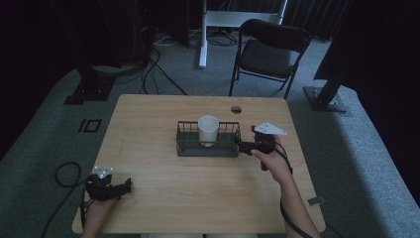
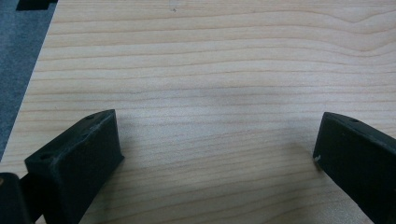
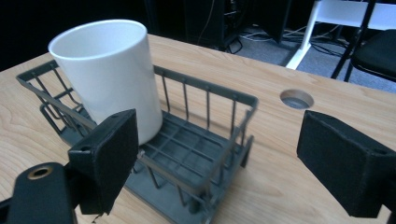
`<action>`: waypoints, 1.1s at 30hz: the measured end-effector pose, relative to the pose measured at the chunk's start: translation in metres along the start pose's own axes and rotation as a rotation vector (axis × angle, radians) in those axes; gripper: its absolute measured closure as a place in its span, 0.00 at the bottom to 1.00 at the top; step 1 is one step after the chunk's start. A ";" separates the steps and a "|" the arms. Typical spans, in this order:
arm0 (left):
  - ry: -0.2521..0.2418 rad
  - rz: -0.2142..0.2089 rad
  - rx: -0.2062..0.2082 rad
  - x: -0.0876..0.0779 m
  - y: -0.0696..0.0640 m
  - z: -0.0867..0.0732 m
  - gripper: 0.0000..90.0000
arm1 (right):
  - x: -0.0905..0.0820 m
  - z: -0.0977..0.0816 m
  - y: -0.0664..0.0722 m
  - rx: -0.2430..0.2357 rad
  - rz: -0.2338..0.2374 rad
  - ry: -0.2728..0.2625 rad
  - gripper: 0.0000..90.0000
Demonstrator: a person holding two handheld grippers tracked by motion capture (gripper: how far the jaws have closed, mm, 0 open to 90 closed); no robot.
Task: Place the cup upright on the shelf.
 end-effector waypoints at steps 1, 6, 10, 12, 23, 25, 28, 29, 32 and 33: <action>0.000 0.000 0.000 0.000 0.000 0.000 0.01 | -0.001 -0.002 -0.002 0.002 -0.004 0.002 0.14; 0.000 0.000 0.000 0.000 0.000 0.000 0.01 | -0.006 -0.013 -0.013 0.020 -0.021 0.011 0.14; 0.000 0.000 0.000 0.000 0.000 0.000 0.01 | -0.009 -0.021 -0.020 0.034 -0.032 0.020 0.14; 0.000 0.000 0.000 0.000 0.000 0.000 0.01 | -0.010 -0.027 -0.023 0.036 -0.040 0.026 0.14; 0.000 0.000 0.000 0.000 0.000 0.000 0.01 | -0.017 -0.052 -0.036 0.050 -0.073 0.056 0.14; -0.001 0.000 0.000 0.000 0.000 0.000 0.01 | -0.018 -0.056 -0.038 0.054 -0.075 0.064 0.14; 0.000 0.000 0.000 0.000 0.000 0.000 0.01 | -0.019 -0.064 -0.040 0.042 -0.089 0.081 0.14; 0.000 0.000 0.000 0.000 0.000 0.000 0.01 | -0.019 -0.064 -0.040 0.042 -0.089 0.081 0.14; 0.000 0.000 0.000 0.000 0.000 0.000 0.01 | -0.019 -0.074 -0.043 0.038 -0.105 0.100 0.14; 0.000 0.000 0.000 0.000 0.000 0.000 0.01 | -0.020 -0.076 -0.044 0.041 -0.107 0.104 0.14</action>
Point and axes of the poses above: each handheld gripper's, and its own axes: x roughly forward along the jaws, z roughly out of its top, y roughly to its left, the point moved 4 cm from there along x, roughly forward along the jaws, and after that the axes turned 13 degrees about -z, right-handed, at the moved point
